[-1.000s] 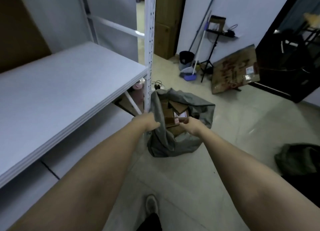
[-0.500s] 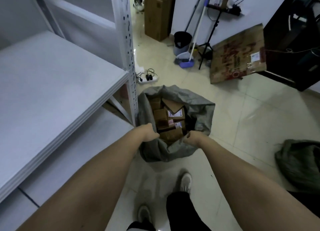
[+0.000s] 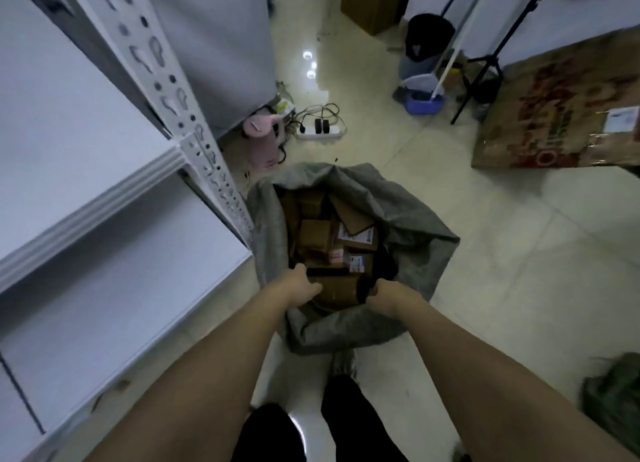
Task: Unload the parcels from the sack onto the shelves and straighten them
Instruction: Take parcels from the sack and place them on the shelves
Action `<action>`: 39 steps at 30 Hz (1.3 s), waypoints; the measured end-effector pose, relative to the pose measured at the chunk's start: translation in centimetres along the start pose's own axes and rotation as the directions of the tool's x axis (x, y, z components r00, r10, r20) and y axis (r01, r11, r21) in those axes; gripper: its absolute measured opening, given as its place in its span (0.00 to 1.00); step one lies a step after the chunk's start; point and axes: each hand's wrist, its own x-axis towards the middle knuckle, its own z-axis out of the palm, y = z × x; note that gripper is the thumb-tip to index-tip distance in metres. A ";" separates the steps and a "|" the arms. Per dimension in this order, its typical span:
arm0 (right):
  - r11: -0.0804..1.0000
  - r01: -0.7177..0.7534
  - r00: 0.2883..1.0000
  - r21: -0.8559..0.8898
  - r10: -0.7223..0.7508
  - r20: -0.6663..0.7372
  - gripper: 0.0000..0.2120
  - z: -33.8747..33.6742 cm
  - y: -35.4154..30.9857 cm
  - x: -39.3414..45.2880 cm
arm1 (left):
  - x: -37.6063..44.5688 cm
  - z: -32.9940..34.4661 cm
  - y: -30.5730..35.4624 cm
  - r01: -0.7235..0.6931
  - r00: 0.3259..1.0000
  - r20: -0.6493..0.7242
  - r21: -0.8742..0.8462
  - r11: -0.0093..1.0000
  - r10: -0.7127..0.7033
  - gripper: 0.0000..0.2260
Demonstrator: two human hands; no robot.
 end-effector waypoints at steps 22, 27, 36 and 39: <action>0.931 -0.018 0.999 0.363 0.005 0.038 0.23 8.4 6.1 36.5 | 32.4 17.1 -1.9 0.368 0.827 0.315 -0.930 0.024 -0.466 0.32; 0.700 -0.036 0.995 0.714 -0.041 0.091 0.19 9.8 6.2 39.1 | 34.4 18.2 -2.1 0.362 0.755 0.360 -0.926 -0.110 -0.548 0.40; 0.391 -0.284 0.958 0.875 0.142 0.248 0.22 9.8 6.9 37.0 | 33.7 18.7 -2.9 0.335 0.729 0.315 -0.938 -0.085 -0.607 0.49; 0.379 -0.212 0.971 0.901 0.189 0.149 0.28 9.8 6.5 34.5 | 31.3 17.1 -3.1 0.343 0.744 0.337 -0.934 -0.103 -0.576 0.46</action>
